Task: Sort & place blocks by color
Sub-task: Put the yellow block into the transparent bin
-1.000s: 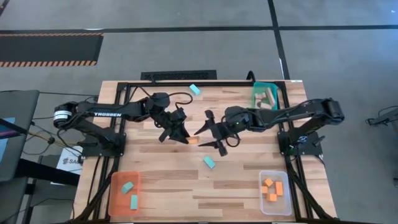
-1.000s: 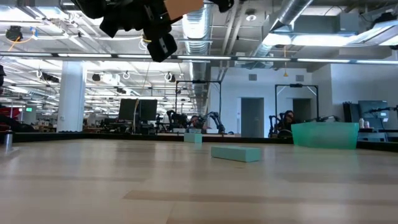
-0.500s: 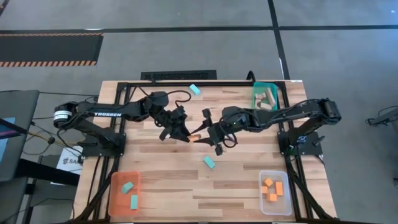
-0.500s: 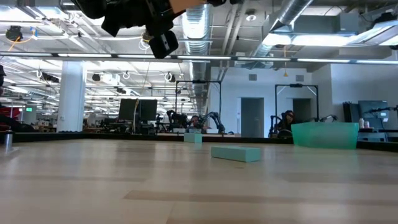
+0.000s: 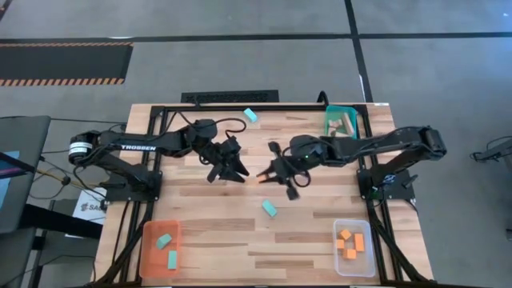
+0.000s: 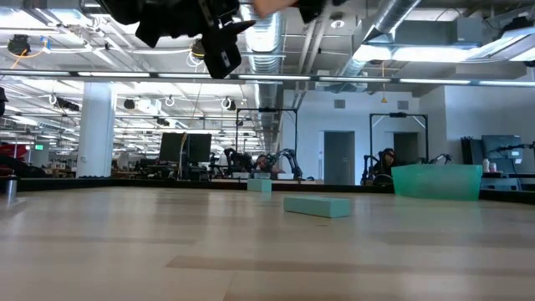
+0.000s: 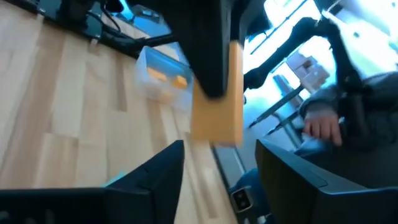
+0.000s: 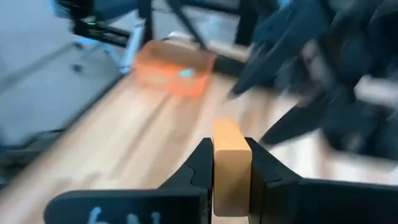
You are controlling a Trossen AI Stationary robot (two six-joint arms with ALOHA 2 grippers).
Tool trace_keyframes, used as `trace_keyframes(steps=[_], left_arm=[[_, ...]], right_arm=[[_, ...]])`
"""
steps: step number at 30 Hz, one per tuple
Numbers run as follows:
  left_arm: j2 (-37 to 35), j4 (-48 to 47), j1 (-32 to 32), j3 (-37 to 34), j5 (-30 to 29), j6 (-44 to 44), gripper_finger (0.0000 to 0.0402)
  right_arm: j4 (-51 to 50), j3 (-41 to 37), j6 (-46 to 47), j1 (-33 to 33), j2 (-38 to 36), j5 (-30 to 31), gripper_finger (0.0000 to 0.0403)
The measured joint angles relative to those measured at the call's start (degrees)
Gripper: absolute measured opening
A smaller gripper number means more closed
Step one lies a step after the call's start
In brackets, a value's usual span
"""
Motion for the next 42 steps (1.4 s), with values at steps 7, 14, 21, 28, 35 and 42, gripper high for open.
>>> trace_keyframes(steps=[7, 14, 21, 28, 35, 42], left_arm=[[-0.06, -12.96, 1.84, 0.0, -6.05, 8.64, 0.0216], [-0.06, -19.32, 2.07, 0.0, -16.66, 16.21, 0.0217], [-0.06, -19.11, 2.07, 0.0, -17.11, 19.23, 0.0217], [-0.06, -19.11, 2.07, 0.0, -17.14, 20.49, 0.0217], [-0.06, -19.05, 2.07, 0.0, -18.56, 20.97, 0.0217], [-0.06, -19.06, 2.07, 0.0, -18.45, 20.41, 0.0217]], right_arm=[[-24.03, 0.0, 24.27, 0.14, -6.22, -12.38, 0.0065], [-51.64, -0.86, 40.8, 7.42, -7.24, -17.45, 0.0062], [-51.61, -11.61, 60.21, 20.3, -7.2, -30.0, 0.0062], [-44.01, -22.1, 68.41, 27.02, -7.17, -31.98, 0.0063], [-42.89, -28.76, 70.77, 26.59, -7.16, -30.21, 0.0065], [-42.8, -29.81, 71.21, 23.88, -7.15, -30.45, 0.0124]])
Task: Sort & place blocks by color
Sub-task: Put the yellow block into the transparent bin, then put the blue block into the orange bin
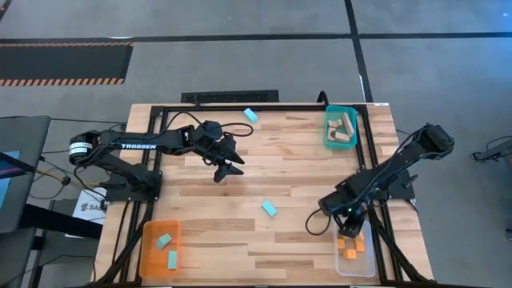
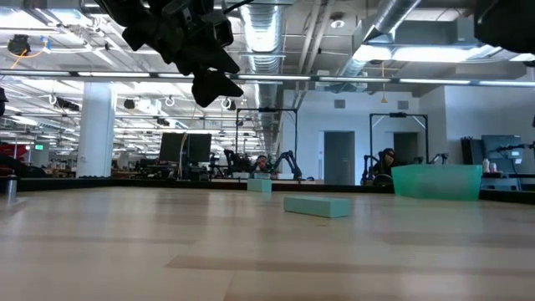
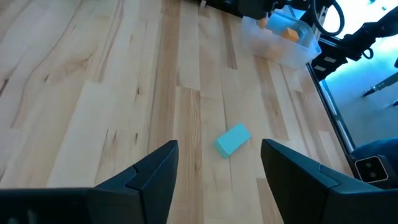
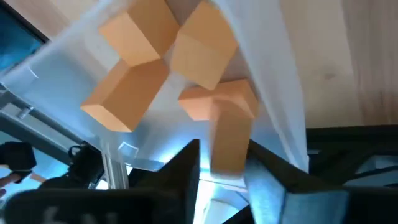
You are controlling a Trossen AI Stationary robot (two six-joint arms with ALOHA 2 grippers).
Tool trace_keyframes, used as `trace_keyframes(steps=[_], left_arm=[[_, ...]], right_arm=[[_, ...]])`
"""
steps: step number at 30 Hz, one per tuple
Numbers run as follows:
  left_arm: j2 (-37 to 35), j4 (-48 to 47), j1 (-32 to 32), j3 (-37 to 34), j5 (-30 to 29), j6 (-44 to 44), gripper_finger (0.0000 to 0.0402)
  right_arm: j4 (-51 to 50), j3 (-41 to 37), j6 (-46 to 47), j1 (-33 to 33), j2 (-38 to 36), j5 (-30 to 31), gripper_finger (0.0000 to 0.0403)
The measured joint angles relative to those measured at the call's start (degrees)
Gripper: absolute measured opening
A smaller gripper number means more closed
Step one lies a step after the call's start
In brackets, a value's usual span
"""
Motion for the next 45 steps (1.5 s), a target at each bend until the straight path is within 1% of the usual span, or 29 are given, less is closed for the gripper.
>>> trace_keyframes(steps=[4, 7, 9, 11, 14, 17, 19, 22, 24, 26, 28, 30, 32, 35, 42, 45], left_arm=[[0.0, -0.01, 0.0, 0.0, 0.0, -0.05, 0.0217], [0.21, 0.06, 0.0, 0.0, 0.02, -0.08, 0.0217], [0.86, -0.04, 0.0, 0.0, 0.04, -0.08, 0.0217], [1.93, 0.04, -0.26, 0.0, 0.3, 0.55, 0.0217], [4.7, -0.04, -1.43, 0.02, 1.6, 4.69, 0.0217], [8.23, 0.43, -3.43, 0.02, 2.02, 10.17, 0.0217], [10.84, 1.87, -5.09, 0.0, 2.55, 14.0, 0.0217], [14.31, 8.07, -8.19, 0.0, 3.5, 20.24, 0.0217], [16.22, 12.44, -10.19, 0.02, 2.19, 24.55, 0.0217], [18.47, 14.71, -11.69, 1.25, -0.31, 28.59, 0.0217], [20.72, 14.82, -12.38, 3.38, -0.92, 30.87, 0.0217], [23.93, 15.48, -12.55, 6.25, -0.24, 31.4, 0.0217], [27.13, 14.81, -12.55, 8.85, 1.91, 32.3, 0.0217], [31.57, 12.88, -12.74, 13.27, 3.54, 34.61, 0.0217], [38.71, 4.69, -14.09, 21.66, 3.32, 42.92, 0.0217], [40.71, 2.14, -14.83, 23.3, 2.93, 44.97, 0.0217]], right_arm=[[-0.01, 0.0, -1.88, -2.17, 0.0, -0.85, 0.0186], [-0.1, 0.0, -3.3, -3.88, -0.04, -4.07, 0.0231], [-0.19, 0.02, -3.3, -4.89, -0.51, -6.15, 0.0251], [-0.53, 0.23, -3.29, -5.79, -1.29, -8.07, 0.0261], [-0.74, 1.75, -3.0, -7.14, -3.28, -10.08, 0.0264], [-0.79, 4.39, -1.93, -8.27, -6.03, -9.67, 0.0264], [-0.69, 6.53, -1.39, -8.92, -8.12, -7.26, 0.0264], [-0.69, 9.47, -1.09, -9.58, -11.01, -1.0, 0.0264], [-0.31, 10.96, -1.11, -9.79, -12.74, 3.1, 0.0264], [-0.41, 11.95, -1.09, -9.96, -14.09, 6.13, 0.0264], [-0.41, 12.49, -1.05, -9.96, -15.34, 7.84, 0.0264], [-0.36, 12.59, -0.95, -9.94, -16.18, 8.16, 0.0264], [-0.61, 12.59, -0.93, -9.94, -16.5, 8.26, 0.0264], [-1.16, 12.57, -0.94, -9.94, -16.58, 8.09, 0.0264], [-2.37, 12.57, -0.93, -9.83, -16.35, 7.09, 0.0264], [-2.48, 12.57, -0.93, -9.83, -16.35, 5.98, 0.0264]])
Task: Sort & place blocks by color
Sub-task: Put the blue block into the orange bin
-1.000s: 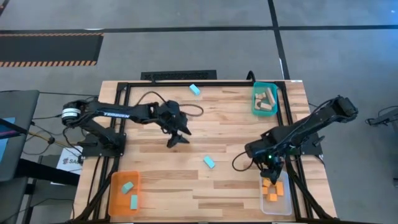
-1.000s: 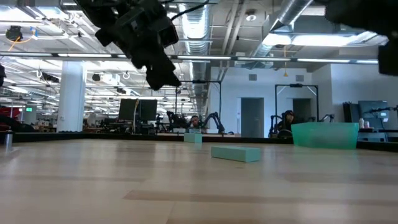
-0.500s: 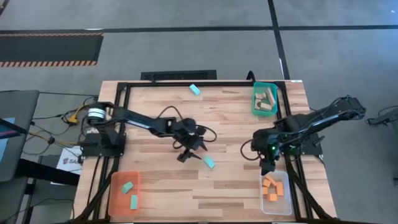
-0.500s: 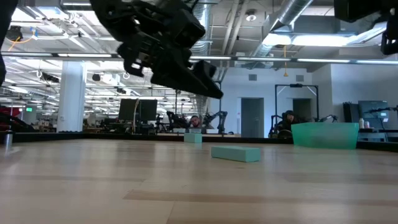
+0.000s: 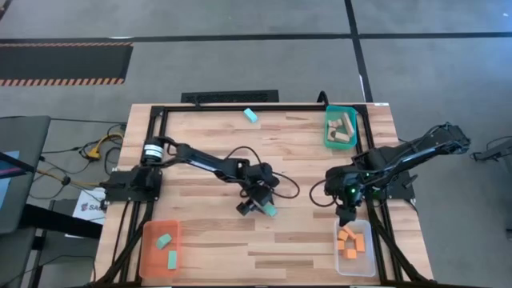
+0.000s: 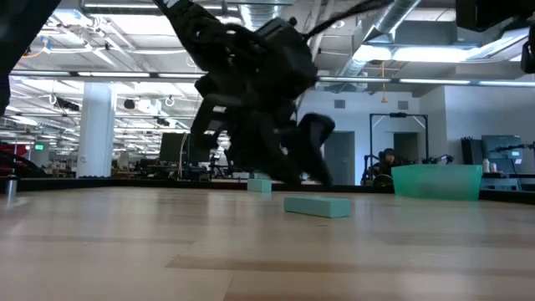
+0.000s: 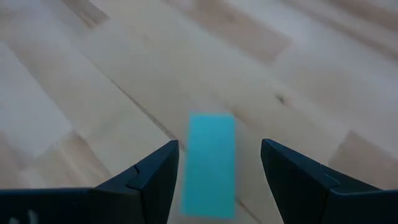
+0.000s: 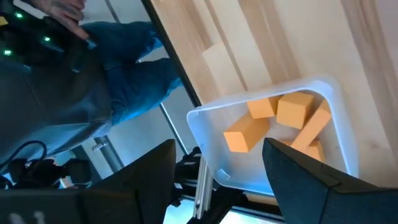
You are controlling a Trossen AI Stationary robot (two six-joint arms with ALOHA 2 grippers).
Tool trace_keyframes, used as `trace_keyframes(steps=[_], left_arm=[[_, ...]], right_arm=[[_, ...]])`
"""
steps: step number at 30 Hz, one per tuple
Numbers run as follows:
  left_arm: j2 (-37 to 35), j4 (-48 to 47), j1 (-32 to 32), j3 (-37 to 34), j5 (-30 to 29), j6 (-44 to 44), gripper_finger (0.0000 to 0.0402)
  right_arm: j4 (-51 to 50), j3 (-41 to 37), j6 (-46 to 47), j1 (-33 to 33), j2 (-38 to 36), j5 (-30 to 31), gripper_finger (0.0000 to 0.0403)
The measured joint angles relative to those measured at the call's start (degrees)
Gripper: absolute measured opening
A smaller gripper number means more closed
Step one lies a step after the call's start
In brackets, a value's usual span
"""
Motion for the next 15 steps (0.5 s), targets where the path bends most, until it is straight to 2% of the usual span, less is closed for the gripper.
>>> trace_keyframes(steps=[3, 5, 11, 15], left_arm=[[2.4, 0.62, -0.73, 0.18, -4.0, 2.11, 0.0217], [2.98, 0.96, -0.89, 0.28, -4.52, 2.14, 0.0217], [3.97, 1.05, -0.82, 0.49, -2.47, 0.98, 0.0213], [3.87, 0.44, -0.86, 0.48, -2.23, -2.41, 0.0168]], right_arm=[[-0.86, 0.0, -0.45, 0.02, 0.0, -0.29, 0.0264], [-1.15, 0.0, -0.79, 0.02, -0.04, -0.35, 0.0264], [-2.43, 0.0, -2.41, 0.02, -0.2, -0.71, 0.0264], [-2.47, 0.0, -2.62, 0.01, -0.2, -0.77, 0.0264]])
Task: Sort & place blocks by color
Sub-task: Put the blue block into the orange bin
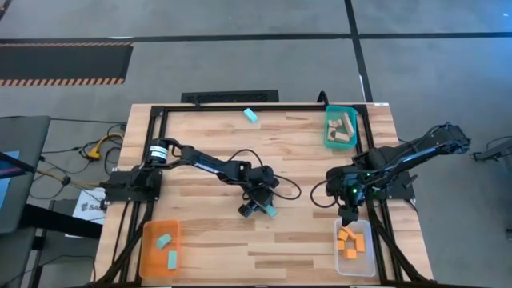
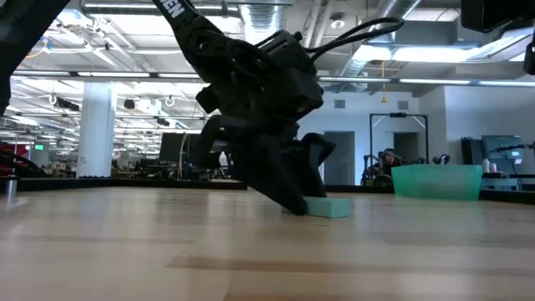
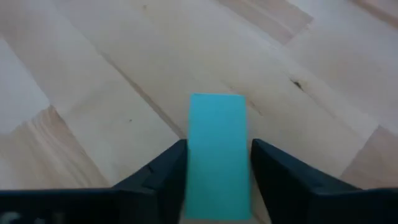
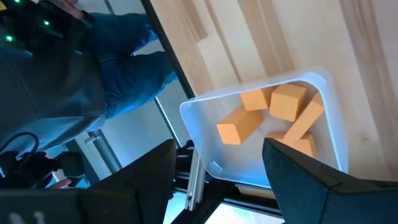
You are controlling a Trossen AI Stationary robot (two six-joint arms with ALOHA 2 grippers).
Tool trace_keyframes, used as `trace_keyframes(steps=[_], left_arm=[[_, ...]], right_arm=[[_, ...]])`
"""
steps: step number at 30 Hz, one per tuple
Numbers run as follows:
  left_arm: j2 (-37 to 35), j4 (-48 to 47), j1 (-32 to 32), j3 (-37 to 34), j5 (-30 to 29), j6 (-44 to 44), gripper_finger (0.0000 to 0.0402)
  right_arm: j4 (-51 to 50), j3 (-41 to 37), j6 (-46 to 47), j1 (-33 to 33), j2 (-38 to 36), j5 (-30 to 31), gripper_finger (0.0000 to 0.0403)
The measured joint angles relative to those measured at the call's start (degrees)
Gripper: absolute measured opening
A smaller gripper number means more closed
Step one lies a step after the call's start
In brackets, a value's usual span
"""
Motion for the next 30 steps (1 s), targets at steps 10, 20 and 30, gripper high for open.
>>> trace_keyframes(steps=[10, 20, 30], left_arm=[[-4.21, -18.71, 3.27, 2.34, 8.54, -15.83, 0.0098], [-28.17, -47.46, -1.54, -0.32, 0.13, -18.7, 0.0098], [-48.86, -48.85, -15.68, -15.54, -5.68, -50.4, 0.0098]], right_arm=[[0.02, 0.0, -0.98, -0.01, 0.0, 0.03, 0.0264], [0.53, 0.0, -1.85, -0.08, 0.02, 2.9, 0.0264], [5.74, 0.0, -3.15, -3.36, 0.02, 8.38, 0.0264]])
